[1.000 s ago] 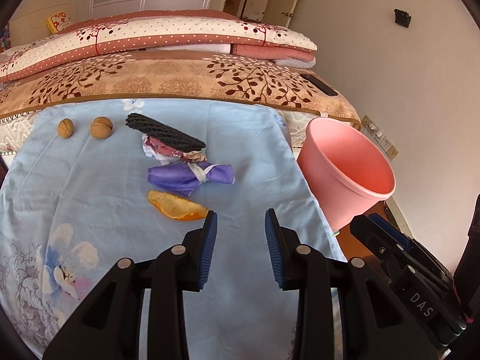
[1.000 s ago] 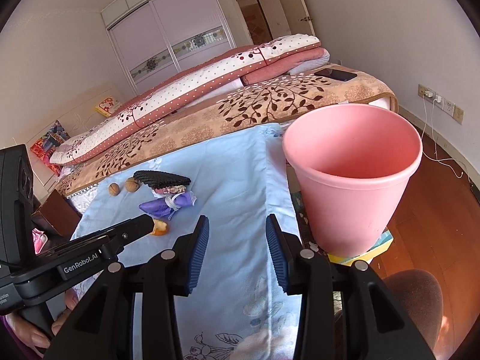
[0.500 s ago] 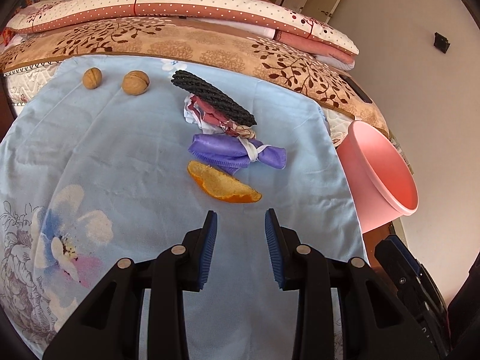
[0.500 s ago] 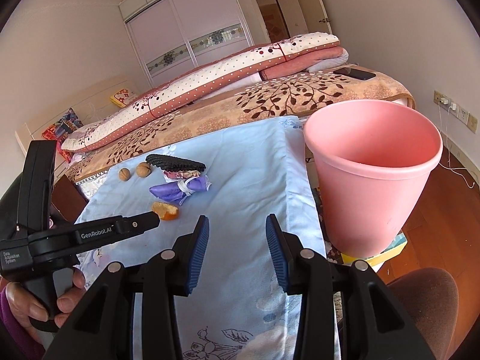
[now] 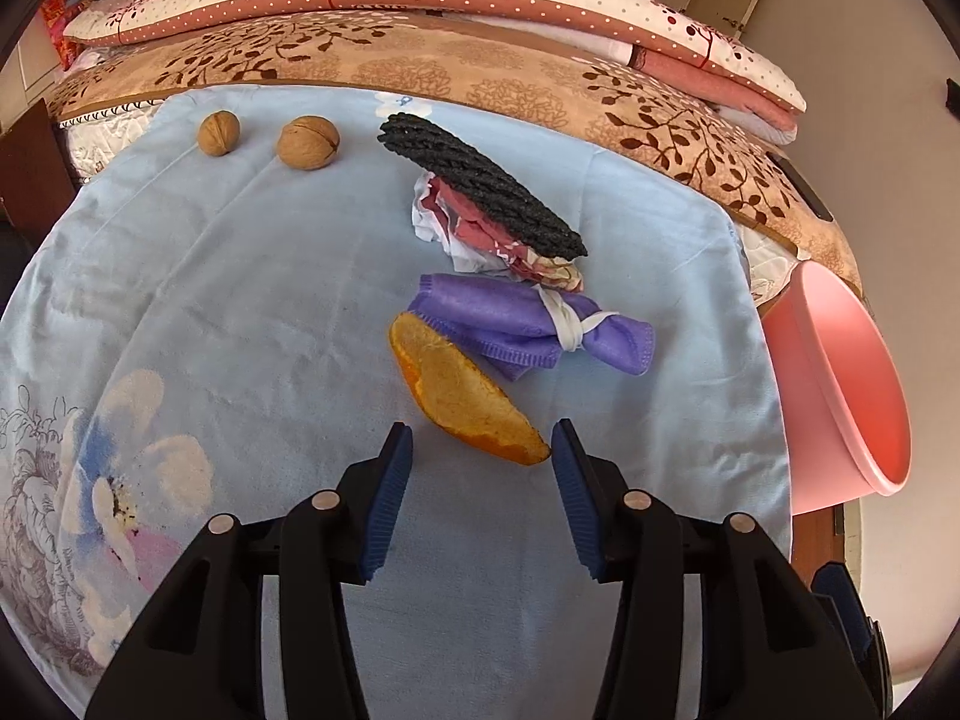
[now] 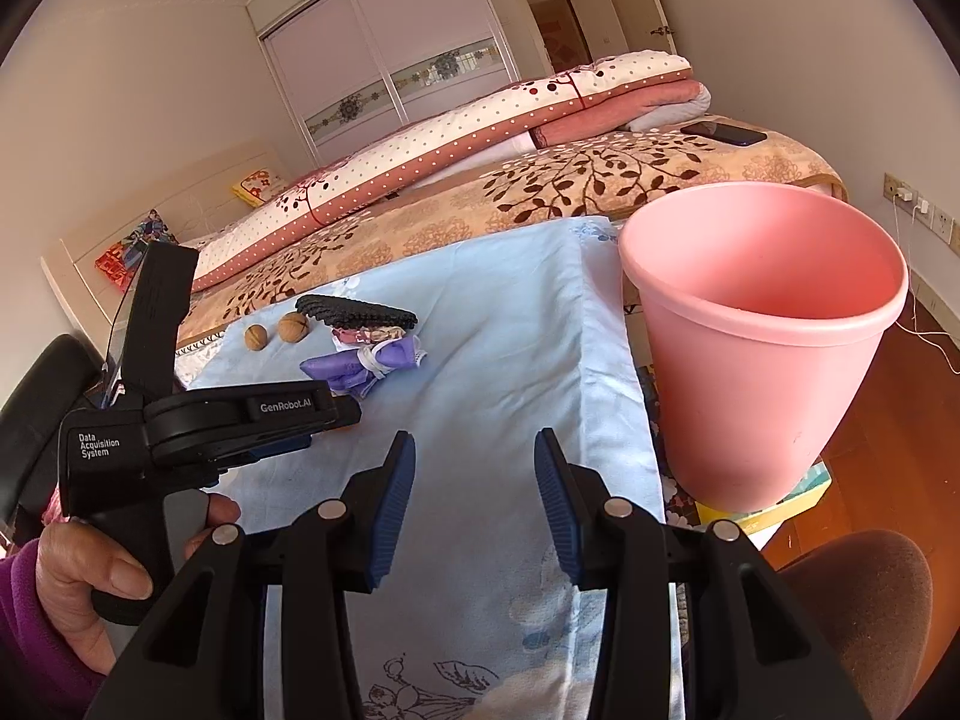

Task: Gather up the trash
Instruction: 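Move both open tools back over the remaining trash on the sheet, then grasp the orange crisp with the left tool, then grasp the purple string-tied cloth bag with the right tool while the left tool holds the crisp, then carry the orange crisp and purple bag over the pink bucket with both tools, then open both tools to drop the crisp and purple bag into the bucket, then move both open tools back over the remaining trash on the sheet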

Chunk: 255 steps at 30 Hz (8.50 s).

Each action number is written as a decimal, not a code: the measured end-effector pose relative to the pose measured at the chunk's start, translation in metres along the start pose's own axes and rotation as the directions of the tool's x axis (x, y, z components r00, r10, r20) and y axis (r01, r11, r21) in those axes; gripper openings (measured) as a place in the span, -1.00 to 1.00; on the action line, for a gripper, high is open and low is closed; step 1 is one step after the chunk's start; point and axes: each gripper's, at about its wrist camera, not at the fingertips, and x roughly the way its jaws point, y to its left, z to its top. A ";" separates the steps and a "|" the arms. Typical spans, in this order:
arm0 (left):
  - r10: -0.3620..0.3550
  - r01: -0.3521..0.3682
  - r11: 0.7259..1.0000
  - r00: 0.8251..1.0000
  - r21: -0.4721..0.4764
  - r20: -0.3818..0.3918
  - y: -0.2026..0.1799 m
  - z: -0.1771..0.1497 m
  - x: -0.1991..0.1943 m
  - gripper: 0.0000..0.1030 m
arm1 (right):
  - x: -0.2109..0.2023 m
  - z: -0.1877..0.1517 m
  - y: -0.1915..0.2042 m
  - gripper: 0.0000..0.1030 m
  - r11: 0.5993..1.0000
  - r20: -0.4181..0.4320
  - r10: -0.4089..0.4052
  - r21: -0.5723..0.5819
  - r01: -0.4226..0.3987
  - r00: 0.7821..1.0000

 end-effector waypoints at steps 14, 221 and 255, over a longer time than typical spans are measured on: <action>0.004 -0.008 0.998 0.998 0.068 0.063 0.024 0.002 -0.016 -0.76 | 0.001 0.001 0.004 -0.21 1.000 -0.017 0.002 -0.006 -0.002 1.000; -0.362 0.332 0.821 0.932 0.464 -0.025 -0.146 0.033 -0.041 -0.47 | -0.011 0.110 -0.092 -0.19 0.956 -0.013 -0.258 0.139 0.257 0.966; -0.146 0.116 0.979 0.971 0.166 0.187 0.059 0.068 -0.059 -0.47 | 0.077 0.106 0.091 -0.07 0.969 -0.130 -0.036 -0.248 0.003 0.991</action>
